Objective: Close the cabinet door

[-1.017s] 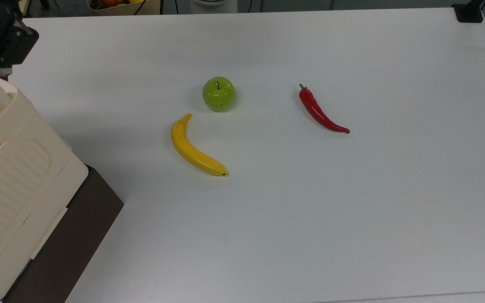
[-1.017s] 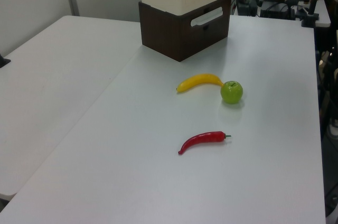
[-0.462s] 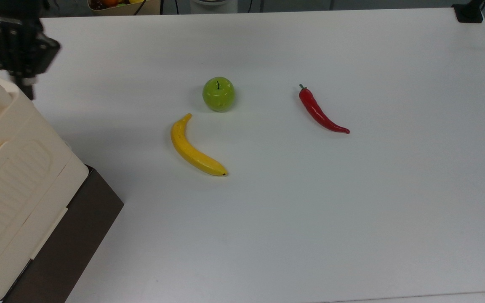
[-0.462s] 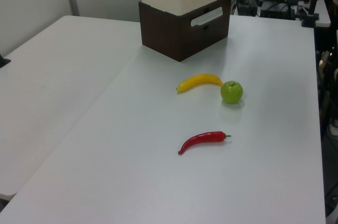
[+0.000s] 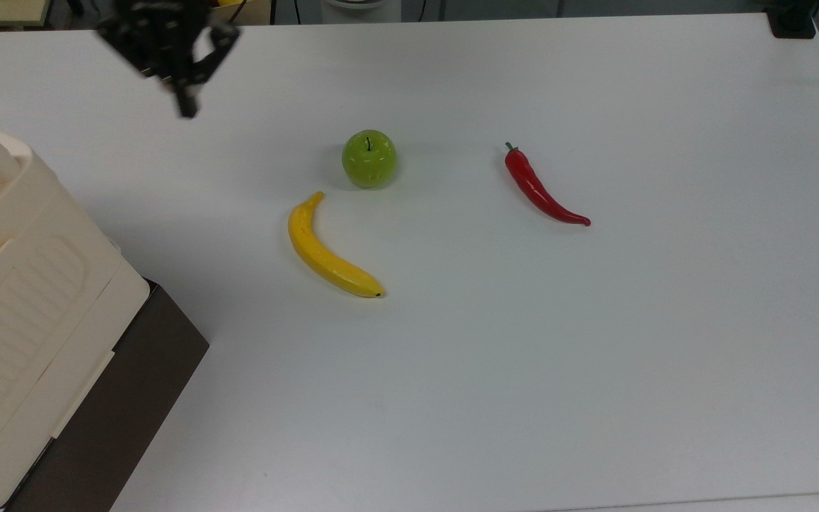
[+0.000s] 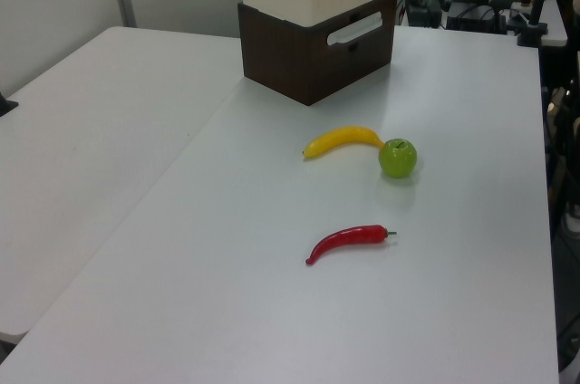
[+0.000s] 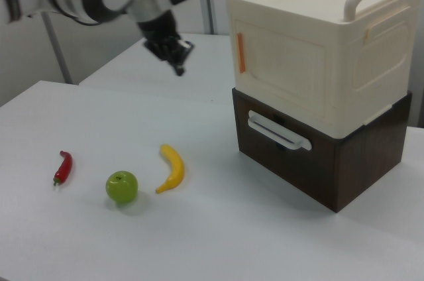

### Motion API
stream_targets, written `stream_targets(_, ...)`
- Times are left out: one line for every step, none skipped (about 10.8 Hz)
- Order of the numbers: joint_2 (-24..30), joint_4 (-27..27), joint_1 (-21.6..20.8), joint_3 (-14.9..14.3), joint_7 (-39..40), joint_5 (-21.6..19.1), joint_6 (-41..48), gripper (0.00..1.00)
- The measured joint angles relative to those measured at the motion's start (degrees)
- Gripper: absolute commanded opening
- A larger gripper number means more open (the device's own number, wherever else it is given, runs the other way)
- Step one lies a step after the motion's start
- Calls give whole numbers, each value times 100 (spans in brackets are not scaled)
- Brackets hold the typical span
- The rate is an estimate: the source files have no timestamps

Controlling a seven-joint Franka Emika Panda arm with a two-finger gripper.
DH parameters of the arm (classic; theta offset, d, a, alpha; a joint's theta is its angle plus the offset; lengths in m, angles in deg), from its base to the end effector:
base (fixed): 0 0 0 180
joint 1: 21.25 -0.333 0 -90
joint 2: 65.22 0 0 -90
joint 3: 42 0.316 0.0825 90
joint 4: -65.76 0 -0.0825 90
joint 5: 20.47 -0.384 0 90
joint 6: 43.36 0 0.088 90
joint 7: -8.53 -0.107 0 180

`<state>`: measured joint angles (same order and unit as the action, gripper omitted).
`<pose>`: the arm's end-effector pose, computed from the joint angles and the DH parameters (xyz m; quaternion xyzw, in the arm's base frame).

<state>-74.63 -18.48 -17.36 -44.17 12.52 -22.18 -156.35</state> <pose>0.6368 -0.0636 0.6174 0.9855 -0.0205 0.1684 0.0032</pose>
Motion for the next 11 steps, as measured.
stream_targets(119, -6, -232, 2, -2, 137, 473, 0)
stream_targets(208, -14, -482, 3, -4, 279, 925, 0)
stream_targets(262, -31, -727, 4, -7, 376, 1266, 0)
stream_targets(288, -49, -967, 5, -8, 438, 1487, 0)
stream_targets(302, -68, -1189, 6, -10, 463, 1684, 0)
stream_targets(307, -83, -1369, 5, -16, 489, 1861, 0)
stream_targets(309, -89, -1458, 5, -22, 498, 1992, 0)
stream_targets(314, -108, -1473, 5, -22, 499, 2054, 0)
stream_targets(325, -160, -1469, -1, -22, 499, 2061, 6)
stream_targets(336, -215, -1465, -6, -22, 499, 2061, 35)
stream_targets(348, -249, -1460, -16, -22, 499, 2061, 81)
